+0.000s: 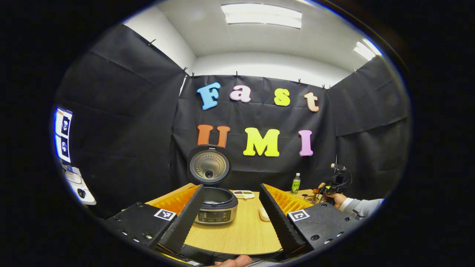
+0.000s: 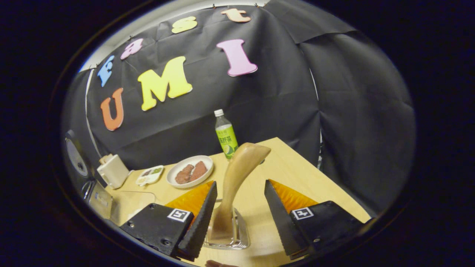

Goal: Close the left gripper, press the button to open the rice cooker; take a wooden spoon from the chopstick holder with the right hand, scoop a spoonful of rice and pour it into the rice cooker, then put the wooden spoon back into the chopstick holder.

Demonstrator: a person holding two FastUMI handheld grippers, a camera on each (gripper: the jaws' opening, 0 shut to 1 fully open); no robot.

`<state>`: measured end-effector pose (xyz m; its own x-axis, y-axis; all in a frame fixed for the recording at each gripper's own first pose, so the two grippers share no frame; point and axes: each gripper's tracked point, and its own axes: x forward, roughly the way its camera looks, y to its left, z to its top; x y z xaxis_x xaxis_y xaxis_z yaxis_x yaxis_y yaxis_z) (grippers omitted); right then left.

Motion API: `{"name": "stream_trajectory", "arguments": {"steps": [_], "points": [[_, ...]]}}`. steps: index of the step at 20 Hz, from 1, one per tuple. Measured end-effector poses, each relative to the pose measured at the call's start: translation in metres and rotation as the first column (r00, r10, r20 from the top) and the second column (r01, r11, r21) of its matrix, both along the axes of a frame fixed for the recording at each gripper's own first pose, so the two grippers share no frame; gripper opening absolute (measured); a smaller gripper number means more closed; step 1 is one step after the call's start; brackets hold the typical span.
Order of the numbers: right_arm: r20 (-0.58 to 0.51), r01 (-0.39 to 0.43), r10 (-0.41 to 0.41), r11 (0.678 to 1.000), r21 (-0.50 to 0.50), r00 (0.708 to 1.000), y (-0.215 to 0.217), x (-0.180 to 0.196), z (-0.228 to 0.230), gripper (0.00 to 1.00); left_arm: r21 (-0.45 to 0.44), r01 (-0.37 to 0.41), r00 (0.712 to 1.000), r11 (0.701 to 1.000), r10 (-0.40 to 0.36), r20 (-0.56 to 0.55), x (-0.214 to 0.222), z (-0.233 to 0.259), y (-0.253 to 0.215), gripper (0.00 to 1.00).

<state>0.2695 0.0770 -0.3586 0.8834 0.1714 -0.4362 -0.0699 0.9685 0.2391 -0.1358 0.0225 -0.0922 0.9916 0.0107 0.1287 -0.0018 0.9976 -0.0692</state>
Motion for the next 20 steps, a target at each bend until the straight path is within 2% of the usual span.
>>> {"name": "stream_trajectory", "arguments": {"steps": [2,3,4,5,8,12,20], "points": [[0.011,-0.039,0.039,0.996,0.084,0.999,0.014,0.001,0.014,0.65,0.002,-0.007,1.0,1.0,0.007,-0.02,0.003,-0.008,0.002,0.94],[0.019,-0.018,0.016,0.994,0.108,1.0,0.016,-0.002,0.016,0.42,0.005,-0.013,0.999,1.0,0.014,-0.03,0.005,-0.012,0.005,0.94],[0.019,0.0,-0.001,0.996,0.089,1.0,0.011,-0.002,0.018,0.18,0.007,-0.021,0.999,1.0,0.021,-0.036,0.006,-0.015,0.008,0.94],[0.039,-0.007,0.004,0.997,0.077,0.999,0.014,-0.003,0.023,0.15,0.006,-0.023,0.999,1.0,0.023,-0.04,0.005,-0.015,0.009,0.94],[0.083,-0.027,0.022,0.998,0.06,0.996,0.029,-0.02,0.055,0.13,0.008,-0.007,0.999,1.0,0.008,-0.039,-0.002,-0.015,0.005,0.94],[0.178,-0.055,0.062,0.998,-0.044,0.982,0.038,-0.028,0.104,0.13,0.037,-0.021,0.999,0.999,0.023,-0.035,-0.005,-0.016,0.01,0.94],[0.221,-0.123,0.136,0.99,-0.069,0.966,0.089,-0.05,0.146,0.13,0.026,-0.025,0.998,0.999,0.026,-0.054,-0.01,-0.018,0.01,0.94]]}}
